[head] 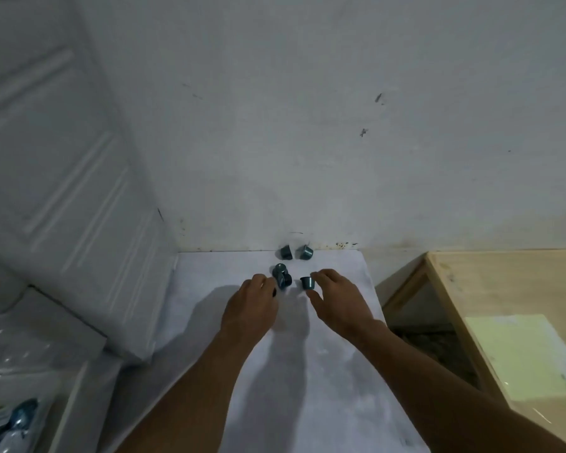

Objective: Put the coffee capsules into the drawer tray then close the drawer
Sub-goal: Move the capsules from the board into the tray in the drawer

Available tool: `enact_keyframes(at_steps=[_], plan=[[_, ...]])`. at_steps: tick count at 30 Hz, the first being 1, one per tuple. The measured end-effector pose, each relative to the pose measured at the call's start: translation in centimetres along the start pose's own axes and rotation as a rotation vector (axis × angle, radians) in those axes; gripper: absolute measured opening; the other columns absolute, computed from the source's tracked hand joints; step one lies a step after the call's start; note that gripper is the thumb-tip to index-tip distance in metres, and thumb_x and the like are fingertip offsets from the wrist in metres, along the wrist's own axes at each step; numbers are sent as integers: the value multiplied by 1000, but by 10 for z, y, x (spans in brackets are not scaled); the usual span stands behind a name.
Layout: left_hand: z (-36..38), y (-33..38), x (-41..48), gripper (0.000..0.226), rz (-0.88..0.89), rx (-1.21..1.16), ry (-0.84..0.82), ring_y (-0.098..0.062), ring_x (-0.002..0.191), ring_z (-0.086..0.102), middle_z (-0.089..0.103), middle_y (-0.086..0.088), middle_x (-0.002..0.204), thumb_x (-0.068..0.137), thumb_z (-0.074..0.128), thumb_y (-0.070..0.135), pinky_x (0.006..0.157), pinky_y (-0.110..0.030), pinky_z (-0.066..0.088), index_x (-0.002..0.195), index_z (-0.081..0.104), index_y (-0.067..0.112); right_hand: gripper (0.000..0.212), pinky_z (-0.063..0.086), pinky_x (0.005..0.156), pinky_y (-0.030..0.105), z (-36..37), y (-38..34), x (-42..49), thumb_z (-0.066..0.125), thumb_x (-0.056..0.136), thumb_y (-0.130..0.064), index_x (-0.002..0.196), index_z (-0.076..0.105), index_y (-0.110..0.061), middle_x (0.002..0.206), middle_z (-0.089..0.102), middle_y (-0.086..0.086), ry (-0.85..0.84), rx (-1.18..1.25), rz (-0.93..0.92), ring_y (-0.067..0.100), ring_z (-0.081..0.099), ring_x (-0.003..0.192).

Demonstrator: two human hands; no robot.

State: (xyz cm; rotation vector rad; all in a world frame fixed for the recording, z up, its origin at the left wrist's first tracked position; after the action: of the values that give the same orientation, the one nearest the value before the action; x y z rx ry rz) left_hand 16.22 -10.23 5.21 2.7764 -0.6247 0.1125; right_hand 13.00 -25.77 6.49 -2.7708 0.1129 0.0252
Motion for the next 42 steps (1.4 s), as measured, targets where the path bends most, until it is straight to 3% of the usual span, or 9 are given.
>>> enact_keyframes(at_steps=[5, 11, 16, 21, 25, 30, 33, 37, 42], plan=[[36, -18, 31, 27, -24, -28, -122, -20, 96, 58, 56, -3, 116, 92, 50, 22, 73, -26, 49, 118, 56, 15, 32, 51, 87, 38, 37, 14, 38, 48, 94, -28, 120, 55, -11, 125, 55, 8, -89, -2, 73, 28, 59, 103], [68, -34, 48, 44, -79, -64, -252, -22, 113, 52, 43, -5, 133, 92, 54, 32, 84, -29, 50, 133, 43, 19, 43, 50, 92, 38, 62, 23, 63, 45, 96, -34, 136, 42, -19, 136, 44, 6, -176, -5, 160, 27, 54, 113], [81, -37, 55, 38, -90, -74, -270, -19, 105, 55, 48, -5, 125, 92, 55, 30, 84, -26, 51, 127, 48, 17, 38, 47, 91, 33, 76, 26, 75, 43, 97, -32, 132, 46, -16, 128, 49, 10, -186, 2, 165, 25, 55, 108], [87, -38, 55, 26, -71, -51, -282, -17, 103, 53, 54, -5, 118, 96, 48, 24, 85, -23, 43, 119, 52, 15, 30, 46, 89, 29, 84, 29, 75, 44, 98, -27, 120, 54, -11, 118, 52, 11, -197, 9, 142, 23, 55, 99], [76, -37, 52, 25, -150, -104, -297, -26, 104, 53, 52, -10, 119, 95, 46, 23, 84, -33, 44, 117, 50, 12, 30, 46, 89, 30, 77, 31, 70, 45, 97, -25, 121, 54, -8, 120, 50, 13, -190, 18, 132, 27, 56, 100], [48, -24, 45, 25, -168, -111, -242, -27, 104, 53, 51, -10, 118, 95, 46, 23, 83, -34, 43, 116, 49, 10, 28, 46, 86, 31, 52, 26, 57, 47, 96, -23, 119, 55, -7, 118, 50, 13, -129, 28, 97, 30, 56, 99], [23, -13, 37, 23, -142, -90, -153, -23, 98, 56, 53, -6, 115, 95, 46, 20, 78, -26, 41, 116, 50, 13, 24, 47, 84, 32, 33, 20, 45, 47, 94, -19, 114, 56, -7, 116, 51, 13, -80, 41, 72, 29, 55, 95], [-8, 6, 18, 37, -112, -107, -65, -22, 94, 56, 49, -7, 114, 94, 45, 10, 79, -26, 45, 130, 48, 20, 23, 47, 82, 31, 3, 7, 26, 48, 93, -14, 114, 57, -8, 115, 52, 13, -5, 44, 16, 29, 55, 95], [-51, 28, -16, 30, -138, -155, 53, -19, 86, 55, 44, -7, 111, 91, 49, 9, 78, -23, 46, 119, 57, 15, 20, 42, 74, 23, -31, -13, -8, 49, 88, -4, 105, 57, -6, 112, 53, 13, 87, 82, -69, 27, 54, 88]])
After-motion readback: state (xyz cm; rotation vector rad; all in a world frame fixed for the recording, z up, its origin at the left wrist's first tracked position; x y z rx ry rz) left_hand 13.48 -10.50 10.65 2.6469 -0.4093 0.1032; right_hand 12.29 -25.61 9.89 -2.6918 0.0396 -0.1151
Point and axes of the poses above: each hand's wrist, its own x-axis towards the middle knuckle, its own z-axis out of the palm, y = z × x, the point moved 6 cm from there along x, towards the middle knuckle
